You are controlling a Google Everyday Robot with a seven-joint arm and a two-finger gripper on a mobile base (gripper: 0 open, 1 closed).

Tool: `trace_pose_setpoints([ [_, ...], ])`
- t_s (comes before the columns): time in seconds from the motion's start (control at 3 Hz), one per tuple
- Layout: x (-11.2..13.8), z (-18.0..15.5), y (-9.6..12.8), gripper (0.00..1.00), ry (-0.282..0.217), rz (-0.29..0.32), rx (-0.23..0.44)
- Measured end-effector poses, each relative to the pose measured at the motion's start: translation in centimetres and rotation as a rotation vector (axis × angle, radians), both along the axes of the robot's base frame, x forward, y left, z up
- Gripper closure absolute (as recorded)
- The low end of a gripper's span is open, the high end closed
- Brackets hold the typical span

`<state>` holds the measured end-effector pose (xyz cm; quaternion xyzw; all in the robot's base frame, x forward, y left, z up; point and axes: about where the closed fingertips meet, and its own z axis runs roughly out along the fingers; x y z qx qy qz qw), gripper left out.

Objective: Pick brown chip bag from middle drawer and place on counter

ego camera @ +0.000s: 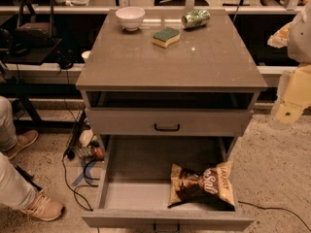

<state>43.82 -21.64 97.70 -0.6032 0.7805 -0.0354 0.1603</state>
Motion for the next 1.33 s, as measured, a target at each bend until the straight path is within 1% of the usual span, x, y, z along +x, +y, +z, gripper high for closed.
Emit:
trace_pose_setpoints([
  [0.33,0.0,0.0,0.0,0.0,0.0,0.0,0.0],
  [0.67,0.0,-3.1,0.3,0.0,0.052,0.005,0.028],
  [1.0,-0.3,-9.5,1.0,0.0,0.134,0.036,0.071],
  [1.33,-0.9,-18.7,2.5,0.0,0.229,0.087,0.172],
])
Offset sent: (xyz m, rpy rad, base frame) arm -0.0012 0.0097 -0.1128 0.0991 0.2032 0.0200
